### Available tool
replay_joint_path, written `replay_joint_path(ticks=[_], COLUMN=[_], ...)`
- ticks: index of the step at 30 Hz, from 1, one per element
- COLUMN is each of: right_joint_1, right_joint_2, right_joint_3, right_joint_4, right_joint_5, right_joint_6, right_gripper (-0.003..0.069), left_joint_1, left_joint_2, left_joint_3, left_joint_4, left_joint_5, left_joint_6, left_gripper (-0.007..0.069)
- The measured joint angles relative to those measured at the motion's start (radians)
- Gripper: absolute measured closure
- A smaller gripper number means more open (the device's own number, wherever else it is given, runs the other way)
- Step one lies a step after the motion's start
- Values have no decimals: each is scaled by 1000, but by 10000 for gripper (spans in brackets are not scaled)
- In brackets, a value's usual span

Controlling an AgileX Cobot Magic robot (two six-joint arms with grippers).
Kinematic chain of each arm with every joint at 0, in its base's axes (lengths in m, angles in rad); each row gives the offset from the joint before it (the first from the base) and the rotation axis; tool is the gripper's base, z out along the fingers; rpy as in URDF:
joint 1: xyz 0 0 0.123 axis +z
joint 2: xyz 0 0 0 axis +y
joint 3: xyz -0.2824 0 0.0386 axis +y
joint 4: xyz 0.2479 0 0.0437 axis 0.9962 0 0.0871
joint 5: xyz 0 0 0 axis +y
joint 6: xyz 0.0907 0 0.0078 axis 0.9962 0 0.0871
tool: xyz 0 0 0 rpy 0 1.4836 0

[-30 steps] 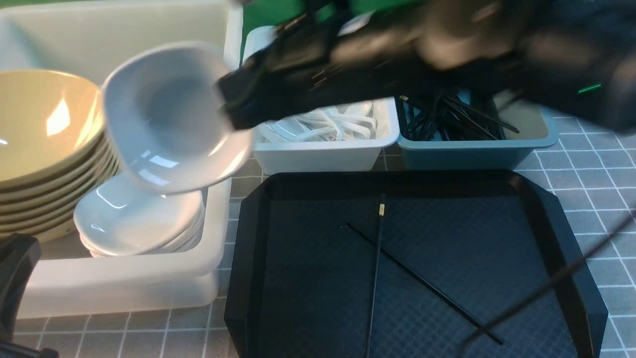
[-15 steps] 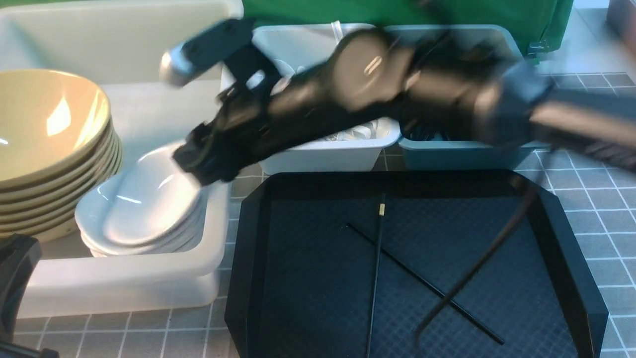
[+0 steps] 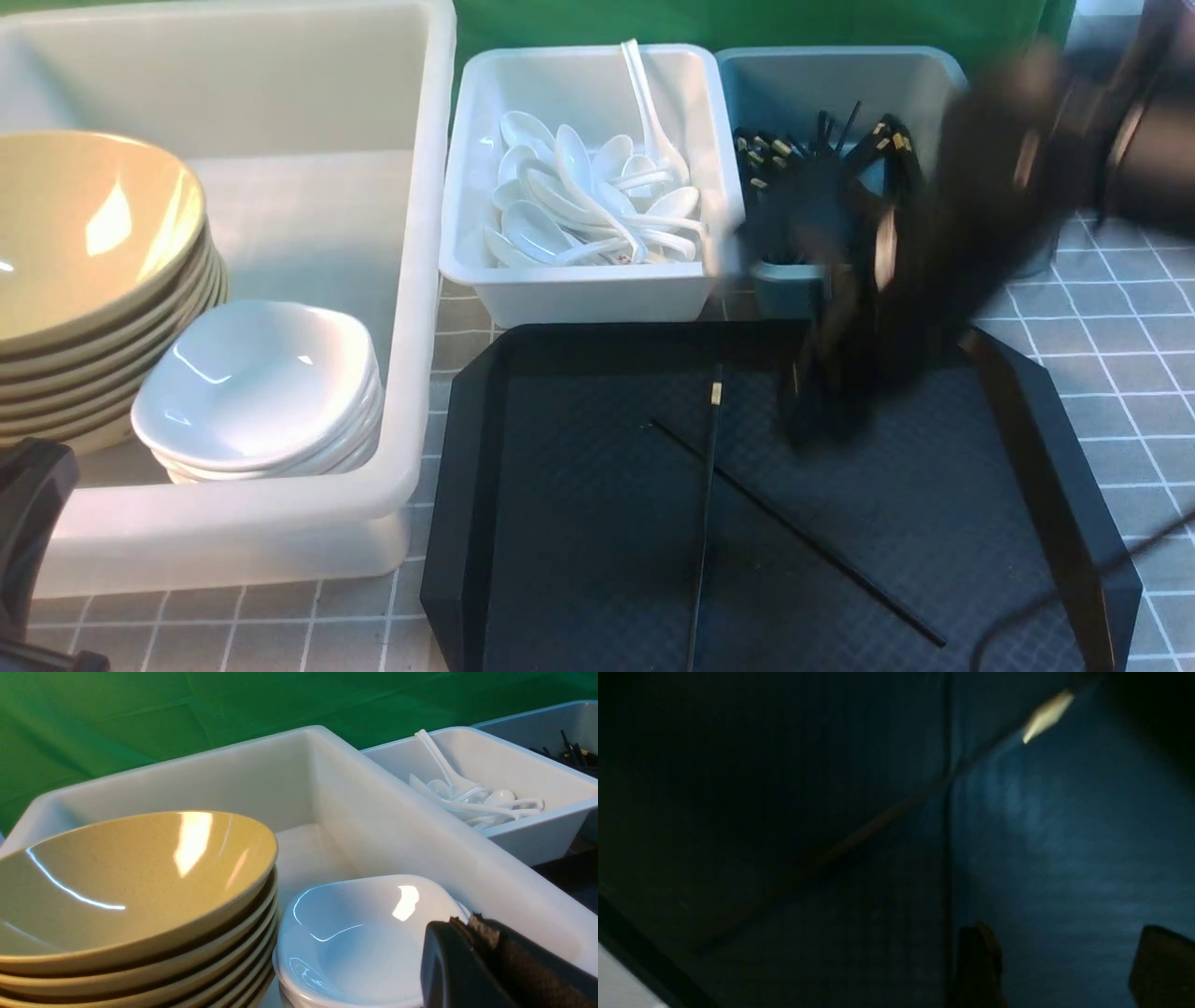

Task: On grey table put chopsticks spoon bowls plates into blue grey white boxes.
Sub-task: 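Grasp the chopsticks with the right gripper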

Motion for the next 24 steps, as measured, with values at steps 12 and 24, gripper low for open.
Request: replay_joint_path(ticks=[12, 24], right_joint_1=[0, 0], right_joint_2=[108, 8], right_joint_3=[145, 157], right_joint_4=[2, -34], right_joint_5=[-278, -188], right_joint_6=[20, -52], right_gripper=[452, 609], left_joint_1=[0, 0], left_joint_2=[0, 0], left_joint_3=[0, 0], left_joint_4=[-1, -1], left_joint_5=[0, 0], left_joint_6=[-1, -2], left_gripper=[633, 633])
